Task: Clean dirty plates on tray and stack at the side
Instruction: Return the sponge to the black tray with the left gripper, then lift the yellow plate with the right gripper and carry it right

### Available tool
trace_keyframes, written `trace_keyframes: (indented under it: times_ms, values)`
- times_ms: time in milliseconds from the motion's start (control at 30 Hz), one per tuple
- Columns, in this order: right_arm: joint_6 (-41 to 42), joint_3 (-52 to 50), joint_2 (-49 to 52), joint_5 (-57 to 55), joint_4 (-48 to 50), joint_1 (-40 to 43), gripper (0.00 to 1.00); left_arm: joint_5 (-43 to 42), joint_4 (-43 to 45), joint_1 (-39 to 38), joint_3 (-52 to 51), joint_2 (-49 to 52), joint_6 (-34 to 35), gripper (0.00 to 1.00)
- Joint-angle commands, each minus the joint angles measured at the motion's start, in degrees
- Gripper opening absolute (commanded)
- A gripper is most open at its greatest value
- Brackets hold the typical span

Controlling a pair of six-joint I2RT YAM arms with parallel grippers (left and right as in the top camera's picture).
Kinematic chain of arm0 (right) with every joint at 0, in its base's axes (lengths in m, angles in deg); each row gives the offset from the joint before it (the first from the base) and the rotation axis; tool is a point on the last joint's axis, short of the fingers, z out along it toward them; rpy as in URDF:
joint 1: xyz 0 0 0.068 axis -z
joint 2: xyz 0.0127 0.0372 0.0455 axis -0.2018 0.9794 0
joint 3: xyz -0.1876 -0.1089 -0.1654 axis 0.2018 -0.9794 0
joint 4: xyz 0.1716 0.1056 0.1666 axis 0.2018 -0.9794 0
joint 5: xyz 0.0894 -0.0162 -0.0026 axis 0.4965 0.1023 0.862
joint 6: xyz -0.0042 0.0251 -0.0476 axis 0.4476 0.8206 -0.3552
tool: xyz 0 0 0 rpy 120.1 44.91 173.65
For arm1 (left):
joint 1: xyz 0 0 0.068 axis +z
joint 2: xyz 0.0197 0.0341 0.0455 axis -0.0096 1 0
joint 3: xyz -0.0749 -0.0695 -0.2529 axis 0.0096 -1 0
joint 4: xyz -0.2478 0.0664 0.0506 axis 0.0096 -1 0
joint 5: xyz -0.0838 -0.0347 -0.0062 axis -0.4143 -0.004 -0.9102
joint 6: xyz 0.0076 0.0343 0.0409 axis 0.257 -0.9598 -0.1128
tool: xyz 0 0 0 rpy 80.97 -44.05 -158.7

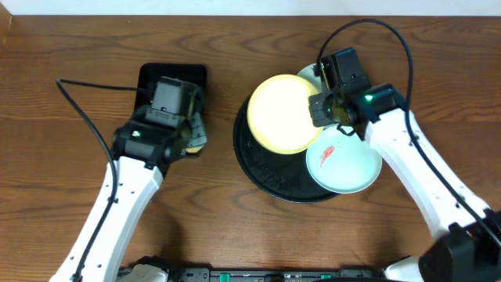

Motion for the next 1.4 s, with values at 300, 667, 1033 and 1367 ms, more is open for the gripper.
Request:
trace_keyframes:
  times_ms: [300,667,1033,1367]
  values:
    - [-21.99,0.17,-6.86,-29.81,10.01,-10.75,0.01,-4.96,-1.05,4.04,-0.04,-0.09,-7.8,0.09]
    - [-36.39,0.17,-6.86,-52.76,22.29,-20.35,0.01,-4.96,-1.22,6.36,-0.04,-0.09,-7.74,0.09]
    - [-32.72,0.17,-6.86,-53.16,23.34,-22.47,0.01,-4.96,-1.27,6.34,-0.07,-0.09,-7.74,0.09]
    - [-25.51,0.17,-6.86,-52.54,22.88,-21.97,0.01,-4.96,-1.27,6.34,-0.28,-0.07,-7.74,0.09]
